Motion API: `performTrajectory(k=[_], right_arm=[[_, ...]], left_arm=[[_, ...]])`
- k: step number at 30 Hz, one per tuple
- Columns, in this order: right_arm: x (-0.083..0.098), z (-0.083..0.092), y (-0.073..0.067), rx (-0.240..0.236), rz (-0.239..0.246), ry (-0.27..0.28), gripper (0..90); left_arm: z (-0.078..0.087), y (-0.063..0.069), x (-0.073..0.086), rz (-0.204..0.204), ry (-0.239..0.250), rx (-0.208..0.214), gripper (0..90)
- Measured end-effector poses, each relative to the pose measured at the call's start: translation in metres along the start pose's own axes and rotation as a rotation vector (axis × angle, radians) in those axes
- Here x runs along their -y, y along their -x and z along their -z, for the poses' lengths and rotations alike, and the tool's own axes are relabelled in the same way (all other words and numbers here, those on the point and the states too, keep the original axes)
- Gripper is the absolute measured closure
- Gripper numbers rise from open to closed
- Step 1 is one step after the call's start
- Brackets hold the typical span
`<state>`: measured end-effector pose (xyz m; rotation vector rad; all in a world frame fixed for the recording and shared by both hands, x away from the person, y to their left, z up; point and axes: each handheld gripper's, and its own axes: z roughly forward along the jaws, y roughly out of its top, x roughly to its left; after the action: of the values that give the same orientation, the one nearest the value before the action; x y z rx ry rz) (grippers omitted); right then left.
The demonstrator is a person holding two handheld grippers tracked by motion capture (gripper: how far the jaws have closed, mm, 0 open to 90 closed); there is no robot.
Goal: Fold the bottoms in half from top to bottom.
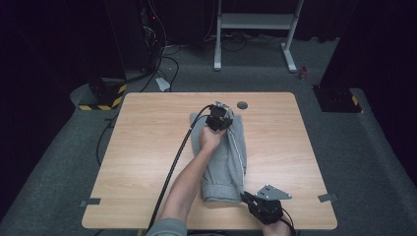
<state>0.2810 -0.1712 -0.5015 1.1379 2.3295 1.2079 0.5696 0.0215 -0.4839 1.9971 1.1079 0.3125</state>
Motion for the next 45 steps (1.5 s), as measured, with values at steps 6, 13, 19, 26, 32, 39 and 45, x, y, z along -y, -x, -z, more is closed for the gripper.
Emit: performTrajectory(k=[6, 13, 19, 26, 32, 39, 45], right_arm=[[0.003, -0.001, 0.002, -0.001, -0.006, -0.011, 83.8], [0.004, 0.000, 0.005, -0.011, -0.008, -0.015, 78.7], [0.002, 0.003, 0.010, -0.001, -0.013, -0.008, 67.0], [-0.006, 0.009, 0.015, -0.017, -0.010, 0.006, 59.5], [-0.022, 0.011, 0.024, -0.011, 0.010, 0.029, 60.4], [-0.047, -0.006, 0.037, -0.009, 0.013, 0.010, 59.6], [-0.066, -0.027, 0.051, 0.052, 0.016, -0.011, 60.3]], left_arm=[[-0.004, 0.002, 0.003, -0.008, -0.003, 0.001, 84.1], [0.001, 0.001, 0.004, -0.016, 0.014, 0.005, 75.7], [0.016, 0.002, 0.008, -0.034, 0.033, 0.004, 64.0], [0.043, 0.000, 0.021, -0.056, 0.026, 0.005, 54.9], [0.069, -0.001, 0.041, -0.065, 0.015, 0.008, 49.6], [0.095, 0.008, 0.073, -0.083, -0.001, 0.025, 45.5], [0.116, 0.020, 0.100, -0.106, -0.016, 0.015, 44.2]])
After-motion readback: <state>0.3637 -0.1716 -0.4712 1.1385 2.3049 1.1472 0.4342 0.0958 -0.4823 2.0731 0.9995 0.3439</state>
